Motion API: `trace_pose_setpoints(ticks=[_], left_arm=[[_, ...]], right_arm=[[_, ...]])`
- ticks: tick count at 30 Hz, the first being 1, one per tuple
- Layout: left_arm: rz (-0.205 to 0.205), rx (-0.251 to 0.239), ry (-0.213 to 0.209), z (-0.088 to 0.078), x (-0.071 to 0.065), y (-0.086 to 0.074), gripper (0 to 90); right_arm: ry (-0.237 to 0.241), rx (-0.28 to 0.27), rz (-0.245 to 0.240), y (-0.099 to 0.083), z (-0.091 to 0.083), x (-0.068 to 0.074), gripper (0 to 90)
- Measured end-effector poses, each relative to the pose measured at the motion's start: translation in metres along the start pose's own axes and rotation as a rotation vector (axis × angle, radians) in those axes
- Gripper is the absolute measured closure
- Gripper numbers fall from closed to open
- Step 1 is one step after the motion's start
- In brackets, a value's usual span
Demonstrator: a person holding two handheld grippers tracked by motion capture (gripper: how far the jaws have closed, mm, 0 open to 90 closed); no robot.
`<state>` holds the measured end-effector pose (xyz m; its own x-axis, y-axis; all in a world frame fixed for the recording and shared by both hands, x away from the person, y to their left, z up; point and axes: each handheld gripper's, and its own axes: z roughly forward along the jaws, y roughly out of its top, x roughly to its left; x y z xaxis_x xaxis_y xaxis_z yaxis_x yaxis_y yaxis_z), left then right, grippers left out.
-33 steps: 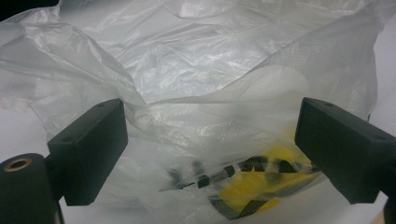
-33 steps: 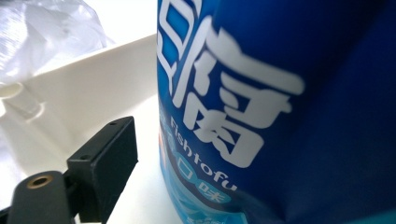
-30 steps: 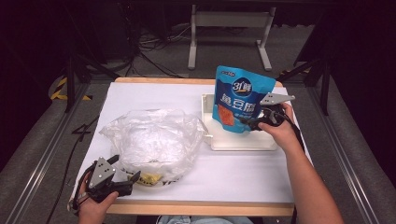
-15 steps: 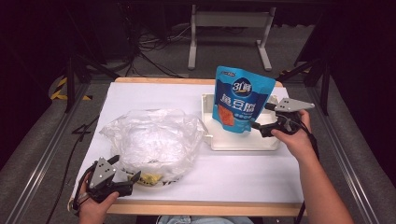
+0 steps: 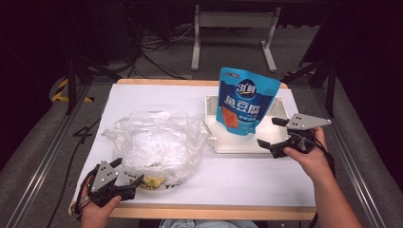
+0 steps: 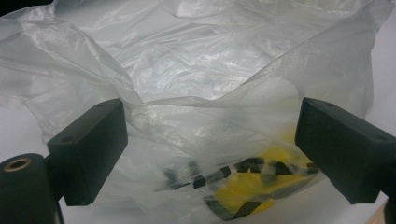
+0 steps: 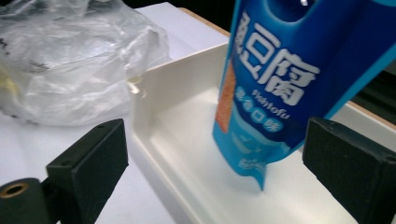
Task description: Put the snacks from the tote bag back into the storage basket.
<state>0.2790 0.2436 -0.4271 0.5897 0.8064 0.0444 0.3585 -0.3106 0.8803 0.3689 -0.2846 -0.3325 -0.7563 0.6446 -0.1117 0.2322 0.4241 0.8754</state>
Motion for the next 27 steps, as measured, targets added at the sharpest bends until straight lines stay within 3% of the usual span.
trace_pose_setpoints(ticks=[6,11,14,16,23,27], left_arm=[[0.005,0.001,0.0,0.0,0.0,0.0,10.4],[0.005,0.001,0.0,0.0,0.0,0.0,10.4],[0.005,0.001,0.0,0.0,0.0,0.0,10.4],[0.005,0.001,-0.002,0.0,0.0,0.0,10.4],[0.007,-0.003,-0.007,-0.001,0.001,-0.001,10.3],[0.007,-0.007,-0.009,-0.002,0.002,0.0,10.4]], right_arm=[[-0.005,0.037,0.018,0.0,-0.007,0.018,5.9],[0.043,0.057,-0.005,-0.005,-0.006,0.035,5.5],[0.046,0.051,-0.001,-0.009,-0.004,0.043,5.5],[0.048,0.033,0.016,-0.014,-0.002,0.046,5.5],[0.032,0.035,0.0,-0.026,0.008,0.055,6.9],[0.039,0.061,0.001,-0.033,0.014,0.058,6.5]])
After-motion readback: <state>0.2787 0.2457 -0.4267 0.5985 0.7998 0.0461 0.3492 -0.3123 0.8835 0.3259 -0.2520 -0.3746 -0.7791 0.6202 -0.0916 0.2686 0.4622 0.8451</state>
